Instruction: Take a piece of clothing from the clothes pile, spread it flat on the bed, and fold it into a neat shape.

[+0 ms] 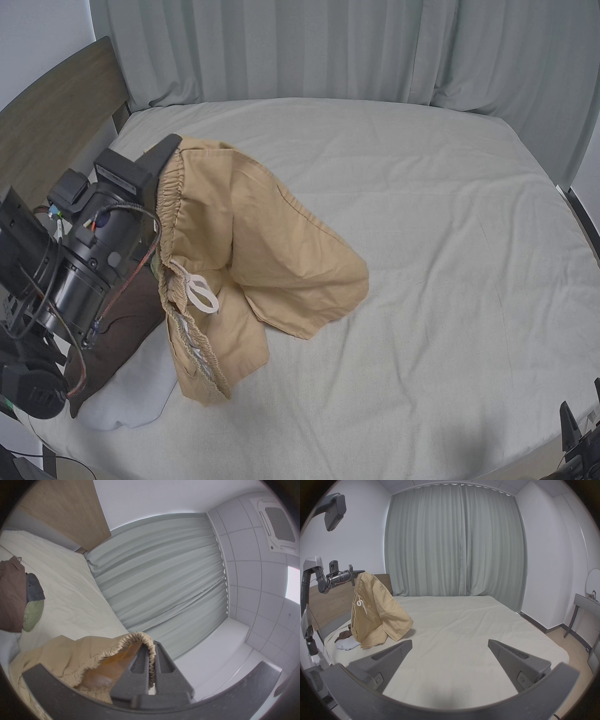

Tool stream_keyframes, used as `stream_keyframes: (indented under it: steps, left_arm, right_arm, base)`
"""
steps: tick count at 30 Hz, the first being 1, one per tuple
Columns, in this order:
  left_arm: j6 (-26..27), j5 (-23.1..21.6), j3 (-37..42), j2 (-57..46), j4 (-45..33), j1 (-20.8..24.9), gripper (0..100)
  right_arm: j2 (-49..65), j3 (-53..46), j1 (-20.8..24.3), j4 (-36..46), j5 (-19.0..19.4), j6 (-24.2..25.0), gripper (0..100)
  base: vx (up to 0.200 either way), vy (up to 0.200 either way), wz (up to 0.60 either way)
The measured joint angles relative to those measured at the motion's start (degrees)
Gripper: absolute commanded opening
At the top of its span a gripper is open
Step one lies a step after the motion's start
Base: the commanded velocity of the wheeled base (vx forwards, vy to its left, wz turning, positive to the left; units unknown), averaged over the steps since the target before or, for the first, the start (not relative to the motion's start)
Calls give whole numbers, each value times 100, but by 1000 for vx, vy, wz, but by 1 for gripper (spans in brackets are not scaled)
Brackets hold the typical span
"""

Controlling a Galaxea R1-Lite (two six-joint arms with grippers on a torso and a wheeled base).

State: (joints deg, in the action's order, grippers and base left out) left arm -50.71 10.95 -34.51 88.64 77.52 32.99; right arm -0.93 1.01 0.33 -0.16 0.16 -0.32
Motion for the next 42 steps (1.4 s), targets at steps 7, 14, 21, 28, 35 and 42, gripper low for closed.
stream_keyframes:
  steps: [7, 14, 21, 28, 35, 42]
  left_arm:
    - [460, -107, 166, 603, 300, 35, 0]
    - [914, -351, 17, 1545, 772, 673, 0]
    - [1000, -739, -749, 2330, 881, 1549, 0]
    - [304, -1184, -1565, 2506, 834, 2437, 0]
    - [-315, -1282, -2422, 2002, -99, 2701, 0]
    - [-20, -1135, -2406, 1991, -88, 2031, 0]
  right_arm:
    - [0, 0, 0, 0, 0, 0, 100]
    - [0, 0, 0, 0, 0, -1, 100]
    - [0, 0, 0, 0, 0, -1, 100]
    - [0, 0, 0, 0, 0, 10, 100]
    - [0, 0, -2, 0, 0, 13, 100]
    - [0, 0, 0, 0, 0, 16, 100]
  base:
    - [0, 0, 0]
    - [0, 0, 0]
    - [0, 0, 0]
    - [0, 0, 0]
    - [0, 0, 0]
    - [0, 0, 0]
